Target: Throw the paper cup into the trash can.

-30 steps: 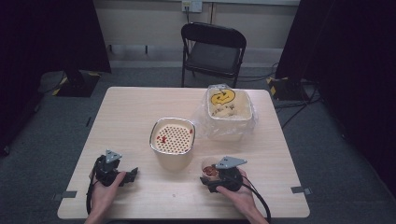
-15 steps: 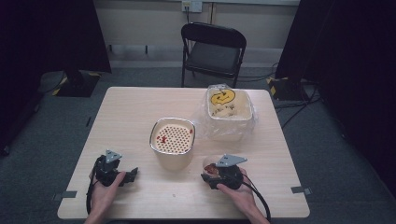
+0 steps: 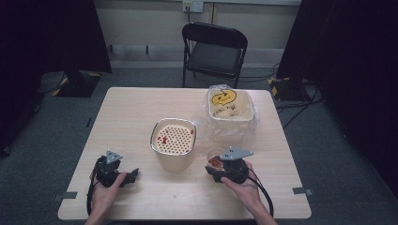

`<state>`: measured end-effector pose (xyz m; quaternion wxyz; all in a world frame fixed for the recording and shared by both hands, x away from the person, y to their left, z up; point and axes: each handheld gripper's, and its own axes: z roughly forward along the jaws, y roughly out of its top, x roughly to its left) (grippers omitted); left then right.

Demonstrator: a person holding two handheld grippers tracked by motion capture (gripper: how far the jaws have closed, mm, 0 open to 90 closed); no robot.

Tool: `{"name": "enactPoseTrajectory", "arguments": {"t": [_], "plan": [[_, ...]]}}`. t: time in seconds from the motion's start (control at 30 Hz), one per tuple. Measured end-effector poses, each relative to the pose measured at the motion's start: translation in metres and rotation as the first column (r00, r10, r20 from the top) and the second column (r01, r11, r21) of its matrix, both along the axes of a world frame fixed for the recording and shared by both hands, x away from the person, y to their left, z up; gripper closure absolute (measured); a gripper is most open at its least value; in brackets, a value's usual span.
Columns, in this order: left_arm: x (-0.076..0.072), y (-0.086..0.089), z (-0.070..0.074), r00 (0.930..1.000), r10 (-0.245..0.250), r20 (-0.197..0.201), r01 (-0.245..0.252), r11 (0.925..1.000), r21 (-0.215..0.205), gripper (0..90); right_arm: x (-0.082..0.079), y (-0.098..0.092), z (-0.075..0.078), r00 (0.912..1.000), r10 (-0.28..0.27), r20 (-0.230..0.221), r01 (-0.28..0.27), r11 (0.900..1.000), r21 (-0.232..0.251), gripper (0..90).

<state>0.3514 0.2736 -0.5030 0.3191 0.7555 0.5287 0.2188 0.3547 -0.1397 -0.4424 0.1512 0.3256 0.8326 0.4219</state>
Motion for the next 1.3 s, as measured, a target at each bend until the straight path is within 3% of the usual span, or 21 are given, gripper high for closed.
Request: {"name": "enactPoseTrajectory", "arguments": {"t": [0.27, 0.53, 1.0, 1.17, 1.3], "plan": [[0.000, 0.000, 0.000, 1.0000, 0.001, 0.000, -0.001, 1.0000, 0.000, 0.0, 0.007, -0.001, 0.034, 0.9985, -0.008, 0.054, 0.006, 0.999, 0.034, 43.4], [0.000, 0.000, 0.000, 1.0000, 0.001, 0.001, -0.001, 1.0000, 0.001, 0.0, 0.015, 0.005, 0.064, 0.9939, -0.020, 0.109, 0.017, 0.999, 0.030, 43.6], [0.000, 0.000, 0.000, 1.0000, -0.001, -0.001, 0.001, 1.0000, -0.001, 0.0, 0.050, 0.047, 0.110, 0.9809, 0.013, 0.194, 0.003, 0.997, -0.081, 45.1], [0.000, 0.000, 0.000, 1.0000, -0.002, -0.001, 0.002, 1.0000, 0.000, 0.0, 0.065, 0.064, 0.119, 0.9750, 0.017, 0.222, 0.014, 0.991, -0.135, 44.8], [0.000, 0.000, 0.000, 1.0000, 0.000, 0.000, 0.000, 1.0000, 0.001, 0.0, 0.074, 0.077, 0.123, 0.9675, 0.034, 0.250, 0.019, 0.979, -0.204, 44.7]]}}
